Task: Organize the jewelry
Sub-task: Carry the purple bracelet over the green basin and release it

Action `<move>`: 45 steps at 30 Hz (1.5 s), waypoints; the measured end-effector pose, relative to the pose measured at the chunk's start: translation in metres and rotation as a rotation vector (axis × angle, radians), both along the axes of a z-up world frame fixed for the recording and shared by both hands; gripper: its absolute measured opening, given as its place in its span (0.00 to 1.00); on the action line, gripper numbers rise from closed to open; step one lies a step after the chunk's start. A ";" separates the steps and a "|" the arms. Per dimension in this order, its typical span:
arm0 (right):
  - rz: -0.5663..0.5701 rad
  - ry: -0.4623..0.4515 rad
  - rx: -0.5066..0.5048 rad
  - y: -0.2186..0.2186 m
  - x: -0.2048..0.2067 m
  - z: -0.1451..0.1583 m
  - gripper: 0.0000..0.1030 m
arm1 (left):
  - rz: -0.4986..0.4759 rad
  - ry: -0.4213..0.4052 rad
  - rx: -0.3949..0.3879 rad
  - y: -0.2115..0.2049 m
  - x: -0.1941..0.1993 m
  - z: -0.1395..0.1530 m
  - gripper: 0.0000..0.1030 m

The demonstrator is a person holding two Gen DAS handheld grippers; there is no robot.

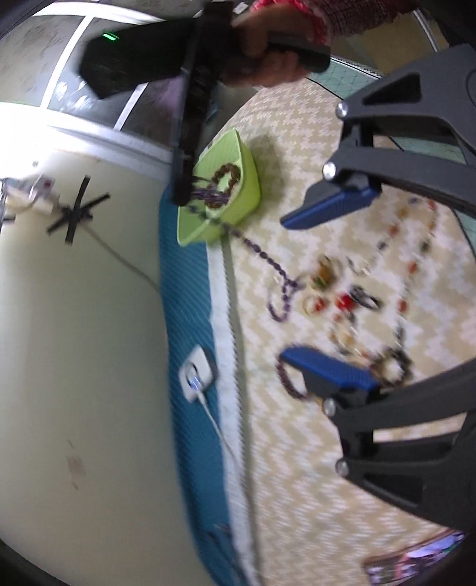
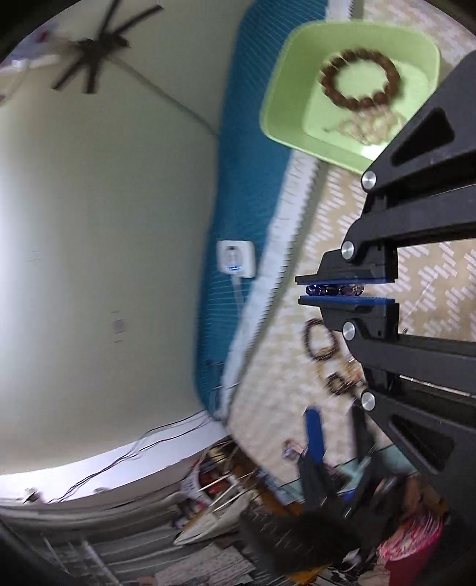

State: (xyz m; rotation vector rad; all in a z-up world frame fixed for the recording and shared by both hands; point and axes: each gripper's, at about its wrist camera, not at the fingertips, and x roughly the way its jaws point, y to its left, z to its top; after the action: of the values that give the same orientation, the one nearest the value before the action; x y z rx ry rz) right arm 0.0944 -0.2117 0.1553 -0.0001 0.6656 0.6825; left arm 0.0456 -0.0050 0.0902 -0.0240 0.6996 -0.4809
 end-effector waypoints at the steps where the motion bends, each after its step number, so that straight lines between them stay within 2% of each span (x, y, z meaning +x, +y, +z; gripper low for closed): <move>1: -0.002 -0.024 0.011 -0.002 -0.005 0.011 0.00 | -0.030 -0.015 0.012 -0.013 0.003 0.002 0.65; 4: 0.000 -0.078 0.034 -0.009 -0.014 0.035 0.00 | -0.074 -0.046 0.056 -0.043 0.013 0.003 0.70; 9: -0.012 -0.151 0.057 -0.022 -0.030 0.071 0.00 | -0.159 -0.028 0.051 -0.091 0.037 -0.002 0.68; 11: -0.026 -0.183 0.063 -0.031 -0.035 0.085 0.00 | -0.192 -0.012 0.092 -0.108 0.045 -0.006 0.25; 12: -0.033 -0.195 0.063 -0.034 -0.036 0.089 0.00 | -0.206 0.040 0.114 -0.115 0.053 -0.010 0.05; 14: -0.047 -0.213 0.058 -0.041 -0.038 0.097 0.00 | -0.222 0.076 0.057 -0.116 0.060 -0.001 0.04; 17: -0.076 -0.236 0.063 -0.060 -0.036 0.105 0.00 | -0.249 0.013 0.022 -0.118 0.057 0.033 0.04; 23: -0.151 -0.248 0.127 -0.098 -0.027 0.110 0.00 | -0.277 -0.049 -0.036 -0.141 0.072 0.102 0.04; 25: -0.184 -0.235 0.152 -0.112 -0.021 0.104 0.00 | -0.283 -0.054 -0.041 -0.152 0.079 0.112 0.05; 28: -0.228 -0.187 0.176 -0.131 -0.009 0.084 0.00 | -0.285 -0.017 -0.031 -0.176 0.097 0.108 0.05; 32: -0.275 -0.068 0.210 -0.153 0.015 0.033 0.00 | -0.242 0.068 0.002 -0.197 0.119 0.073 0.05; 33: -0.278 -0.040 0.222 -0.154 0.019 0.022 0.00 | -0.223 0.095 0.019 -0.201 0.123 0.062 0.13; 34: -0.286 0.006 0.248 -0.157 0.027 0.004 0.00 | -0.195 0.145 0.054 -0.206 0.132 0.045 0.36; 35: -0.291 0.044 0.267 -0.159 0.032 -0.007 0.00 | -0.177 0.174 0.075 -0.208 0.137 0.035 0.49; 36: -0.298 0.108 0.290 -0.159 0.040 -0.026 0.00 | -0.141 0.205 0.099 -0.209 0.143 0.021 0.56; 38: -0.318 0.200 0.312 -0.160 0.050 -0.051 0.00 | -0.121 0.246 0.100 -0.204 0.147 0.007 0.56; 40: -0.323 0.202 0.346 -0.162 0.048 -0.054 0.00 | -0.119 0.245 0.072 -0.192 0.143 0.012 0.56; 44: -0.351 0.073 0.342 -0.159 0.020 -0.027 0.00 | -0.110 0.121 0.014 -0.145 0.113 0.050 0.56; 45: -0.364 0.045 0.337 -0.157 0.009 -0.023 0.04 | -0.105 0.090 -0.003 -0.129 0.104 0.058 0.56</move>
State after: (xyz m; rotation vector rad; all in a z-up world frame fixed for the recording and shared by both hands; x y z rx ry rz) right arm 0.1036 -0.3686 0.1327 0.4386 0.5675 0.4359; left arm 0.1496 -0.1345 0.1487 -0.0115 0.7915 -0.5846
